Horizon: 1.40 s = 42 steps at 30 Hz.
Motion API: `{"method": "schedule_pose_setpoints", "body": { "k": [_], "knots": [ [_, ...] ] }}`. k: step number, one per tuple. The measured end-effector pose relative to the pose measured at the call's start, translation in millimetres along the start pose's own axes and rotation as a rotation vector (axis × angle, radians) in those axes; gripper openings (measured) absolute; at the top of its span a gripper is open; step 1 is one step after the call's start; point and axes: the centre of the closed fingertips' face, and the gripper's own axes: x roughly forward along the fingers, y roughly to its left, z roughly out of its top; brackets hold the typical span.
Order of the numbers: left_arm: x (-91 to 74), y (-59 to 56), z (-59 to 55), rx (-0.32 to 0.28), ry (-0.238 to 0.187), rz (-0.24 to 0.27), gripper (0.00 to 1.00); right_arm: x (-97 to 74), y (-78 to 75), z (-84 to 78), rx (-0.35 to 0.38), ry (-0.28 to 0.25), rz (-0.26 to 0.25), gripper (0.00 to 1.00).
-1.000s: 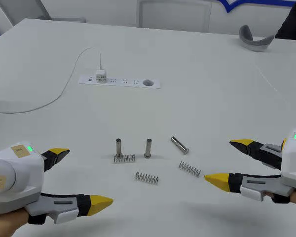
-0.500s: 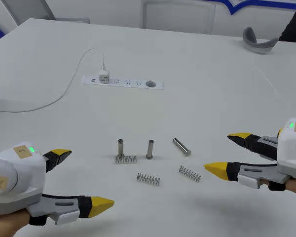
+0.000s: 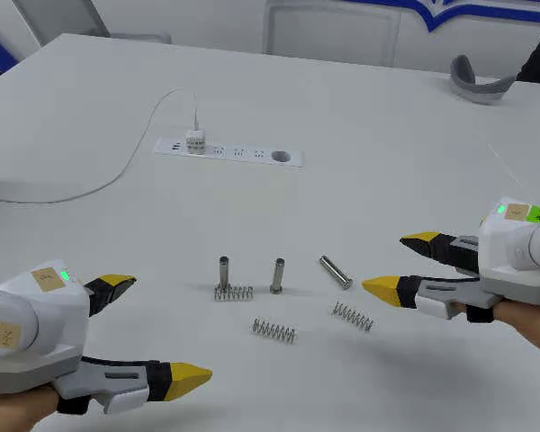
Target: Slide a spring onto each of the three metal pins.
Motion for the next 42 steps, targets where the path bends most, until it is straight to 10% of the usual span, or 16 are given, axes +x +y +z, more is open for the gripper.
{"method": "schedule_pose_setpoints", "body": {
  "k": [42],
  "knots": [
    [9.3, -6.7, -2.6, 0.000, 0.007, -0.021, 0.97, 76.0, -12.0, -11.0, 0.031, 0.195, -0.045, 0.25]
  ]
}}
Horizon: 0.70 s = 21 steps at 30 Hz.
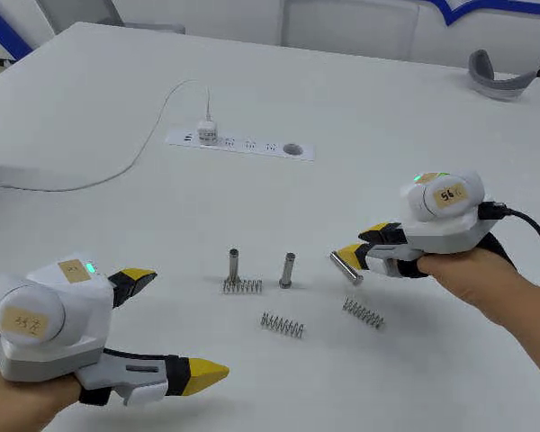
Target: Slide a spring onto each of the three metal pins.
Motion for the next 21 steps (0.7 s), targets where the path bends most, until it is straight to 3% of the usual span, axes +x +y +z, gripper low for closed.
{"method": "schedule_pose_setpoints", "body": {
  "k": [21],
  "knots": [
    [2.3, -1.6, -2.6, 0.005, 0.012, -0.007, 0.96, 23.4, 3.4, -10.3, -0.003, 0.102, -0.002, 0.14]
  ]
}}
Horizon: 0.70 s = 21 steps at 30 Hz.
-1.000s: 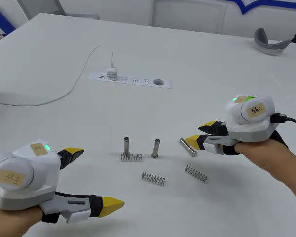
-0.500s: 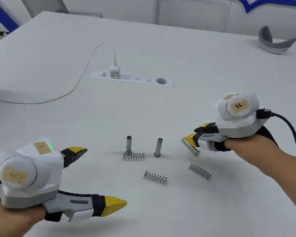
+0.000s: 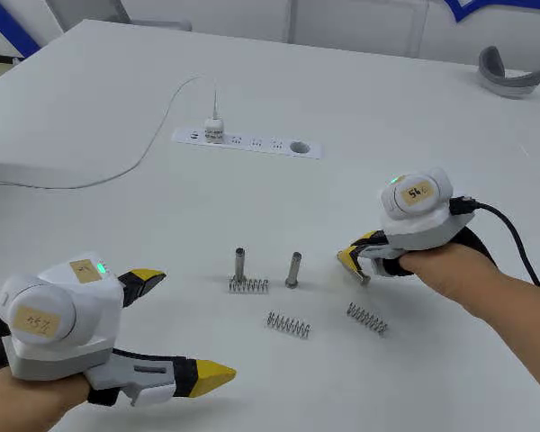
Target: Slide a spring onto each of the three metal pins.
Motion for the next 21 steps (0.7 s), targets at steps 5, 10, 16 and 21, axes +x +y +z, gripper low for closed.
{"method": "schedule_pose_setpoints", "body": {
  "k": [5, 10, 16, 21],
  "knots": [
    [0.0, 0.5, -1.1, -0.001, 0.003, 0.001, 0.95, 3.7, 0.9, -0.8, 0.000, 0.022, 0.000, 0.13],
    [0.0, 0.4, -0.8, -0.003, 0.002, 0.001, 0.95, 6.4, -1.0, -1.7, 0.015, 0.036, 0.000, 0.11],
    [-0.4, 0.9, -1.5, -0.004, 0.003, 0.002, 0.95, 11.1, -0.3, -5.2, 0.018, 0.062, 0.004, 0.10],
    [-1.0, 1.3, -1.6, -0.004, 0.002, 0.003, 0.95, 13.3, -0.4, -6.0, 0.029, 0.069, 0.007, 0.10]
  ]
}}
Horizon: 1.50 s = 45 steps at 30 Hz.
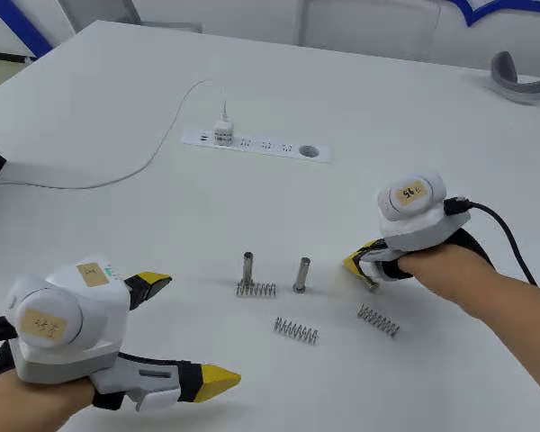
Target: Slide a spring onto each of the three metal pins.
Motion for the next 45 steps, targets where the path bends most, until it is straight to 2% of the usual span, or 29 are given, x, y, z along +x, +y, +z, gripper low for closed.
{"method": "schedule_pose_setpoints", "body": {
  "k": [14, 25, 32, 45],
  "knots": [
    [-0.8, 2.8, -0.8, -0.008, -0.004, 0.009, 0.95, 2.1, 2.9, -2.7, 0.046, 0.017, 0.029, 0.09],
    [-0.8, 3.3, 0.7, -0.009, -0.006, 0.012, 0.94, -1.8, 3.5, -3.9, 0.062, 0.008, 0.023, 0.09],
    [1.0, 1.2, 4.2, 0.001, -0.012, 0.005, 0.94, -20.0, 10.0, 2.8, 0.042, -0.023, 0.020, 0.09],
    [0.6, -2.4, 9.3, 0.017, -0.019, -0.004, 0.94, -36.9, 7.9, 3.7, 0.025, -0.072, -0.001, 0.09]
  ]
}}
